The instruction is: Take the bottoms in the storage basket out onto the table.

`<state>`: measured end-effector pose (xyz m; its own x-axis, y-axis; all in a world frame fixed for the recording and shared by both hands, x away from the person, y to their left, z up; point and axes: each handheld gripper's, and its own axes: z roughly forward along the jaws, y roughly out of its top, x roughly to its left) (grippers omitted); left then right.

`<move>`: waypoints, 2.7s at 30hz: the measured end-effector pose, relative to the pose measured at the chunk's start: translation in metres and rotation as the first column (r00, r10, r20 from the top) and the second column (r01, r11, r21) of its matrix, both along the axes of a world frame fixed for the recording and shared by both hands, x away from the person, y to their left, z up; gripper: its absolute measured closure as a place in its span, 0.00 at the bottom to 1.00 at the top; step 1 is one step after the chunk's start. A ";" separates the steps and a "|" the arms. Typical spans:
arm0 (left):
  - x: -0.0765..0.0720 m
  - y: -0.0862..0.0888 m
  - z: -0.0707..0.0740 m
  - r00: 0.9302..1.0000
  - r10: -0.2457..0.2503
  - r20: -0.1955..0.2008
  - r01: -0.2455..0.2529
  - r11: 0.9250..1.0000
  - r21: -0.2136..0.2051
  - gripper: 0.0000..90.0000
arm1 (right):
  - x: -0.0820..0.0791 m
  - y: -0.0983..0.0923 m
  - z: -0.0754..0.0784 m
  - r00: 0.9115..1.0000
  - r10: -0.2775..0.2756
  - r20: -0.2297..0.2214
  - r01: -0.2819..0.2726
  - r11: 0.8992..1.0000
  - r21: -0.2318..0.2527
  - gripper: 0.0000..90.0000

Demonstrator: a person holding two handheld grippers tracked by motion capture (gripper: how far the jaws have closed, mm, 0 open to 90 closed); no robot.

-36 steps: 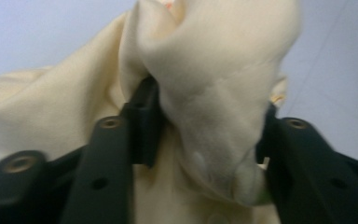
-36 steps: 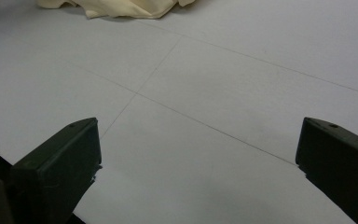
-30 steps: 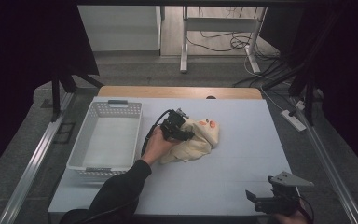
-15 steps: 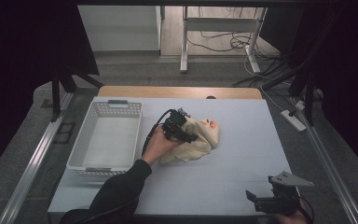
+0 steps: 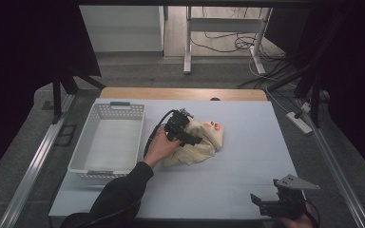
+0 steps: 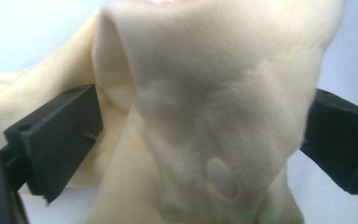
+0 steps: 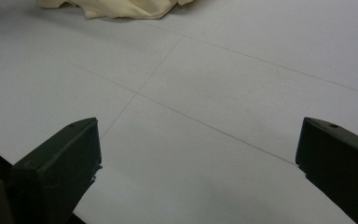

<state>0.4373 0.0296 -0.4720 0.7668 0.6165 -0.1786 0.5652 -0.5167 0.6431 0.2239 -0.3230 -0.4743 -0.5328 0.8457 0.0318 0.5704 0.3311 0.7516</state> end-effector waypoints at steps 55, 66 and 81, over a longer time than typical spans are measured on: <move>-0.026 0.051 0.024 0.991 -0.042 0.124 0.070 0.969 -0.235 0.00 | 0.000 0.000 0.000 1.000 -0.002 -0.003 0.002 1.000 -0.004 0.01; -0.030 0.059 0.025 0.992 -0.023 0.125 0.051 0.974 -0.222 0.00 | 0.000 0.000 0.000 1.000 0.002 -0.001 -0.002 1.000 -0.004 0.01; -0.036 0.066 0.027 0.993 -0.008 0.117 0.034 0.975 -0.219 0.00 | -0.001 0.000 0.000 1.000 0.008 0.003 -0.007 1.000 0.000 0.01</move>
